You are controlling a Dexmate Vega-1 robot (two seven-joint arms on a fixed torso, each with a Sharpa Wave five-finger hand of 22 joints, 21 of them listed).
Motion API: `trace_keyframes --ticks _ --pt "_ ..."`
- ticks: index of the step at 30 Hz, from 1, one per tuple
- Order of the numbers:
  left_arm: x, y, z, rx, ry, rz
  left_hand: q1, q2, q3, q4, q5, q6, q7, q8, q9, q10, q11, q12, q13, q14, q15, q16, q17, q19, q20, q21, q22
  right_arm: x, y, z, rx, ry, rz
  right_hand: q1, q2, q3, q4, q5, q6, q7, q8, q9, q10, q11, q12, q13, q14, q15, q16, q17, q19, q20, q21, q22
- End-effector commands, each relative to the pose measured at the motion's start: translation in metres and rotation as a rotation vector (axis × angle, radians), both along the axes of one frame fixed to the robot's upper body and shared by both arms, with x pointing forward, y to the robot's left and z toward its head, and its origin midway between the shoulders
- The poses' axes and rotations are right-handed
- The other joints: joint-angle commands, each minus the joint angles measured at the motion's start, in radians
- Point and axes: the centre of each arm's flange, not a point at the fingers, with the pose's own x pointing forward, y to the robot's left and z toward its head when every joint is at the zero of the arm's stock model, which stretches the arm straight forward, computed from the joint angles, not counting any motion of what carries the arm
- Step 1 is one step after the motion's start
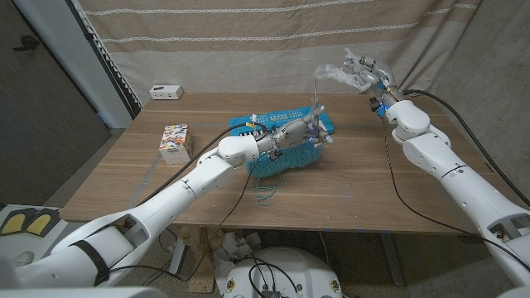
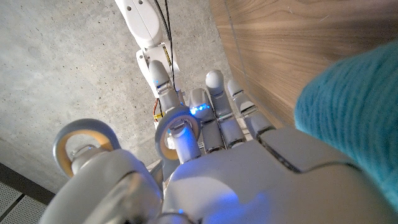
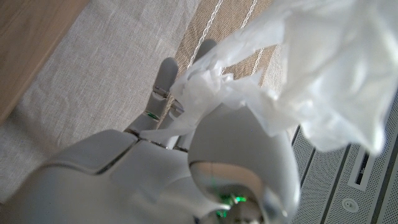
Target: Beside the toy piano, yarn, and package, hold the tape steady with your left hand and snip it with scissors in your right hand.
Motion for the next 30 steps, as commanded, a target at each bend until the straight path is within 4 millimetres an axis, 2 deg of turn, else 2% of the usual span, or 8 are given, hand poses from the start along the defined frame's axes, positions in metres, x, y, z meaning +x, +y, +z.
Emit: trace_keyframes --ticks 1,17,30 --pt "0.0051 -0.0087 0.0031 0.01 -0.007 -0.018 -0.006 -0.005 -0.107 -0.075 -0.002 0.109 0.106 0.007 0.001 0.145 -0.137 0.006 0.001 0.01 -0.088 0.003 -0.001 0.005 -0.001 -0.005 0.005 0.0043 0.008 -0.0041 -0.02 0.023 0.026 0.007 0.002 0.003 -0.004 0.0 0.003 0.003 -0.001 0.001 0.003 0.008 0.004 0.001 0.005 -0.01 0.003 -0.001 0.005 -0.158 0.002 -0.001" --pt "0.0039 -0.0126 -0.0003 0.024 -0.004 -0.037 -0.007 -0.005 -0.107 -0.075 0.0 0.109 0.103 0.007 0.001 0.143 -0.138 0.005 0.001 0.006 -0.089 0.01 0.011 0.003 -0.001 -0.006 0.005 0.0005 0.0064 0.0024 -0.007 0.012 0.031 0.007 0.002 0.003 -0.005 -0.001 0.003 0.005 -0.001 0.001 0.004 0.01 0.003 0.002 0.005 -0.01 0.004 -0.003 0.006 -0.157 0.003 -0.001" --pt "-0.0005 -0.0101 -0.0013 0.005 -0.025 -0.022 -0.01 -0.002 -0.107 -0.072 0.001 0.11 0.106 0.007 0.001 0.146 -0.138 0.006 0.001 0.008 -0.088 0.004 0.001 0.004 0.0 -0.006 0.005 0.0086 0.0021 -0.0014 0.001 0.045 0.013 0.006 0.002 0.004 -0.005 -0.001 0.004 0.006 -0.001 0.001 0.005 0.009 0.003 0.002 0.008 -0.01 0.009 -0.001 0.006 -0.158 0.003 -0.001"
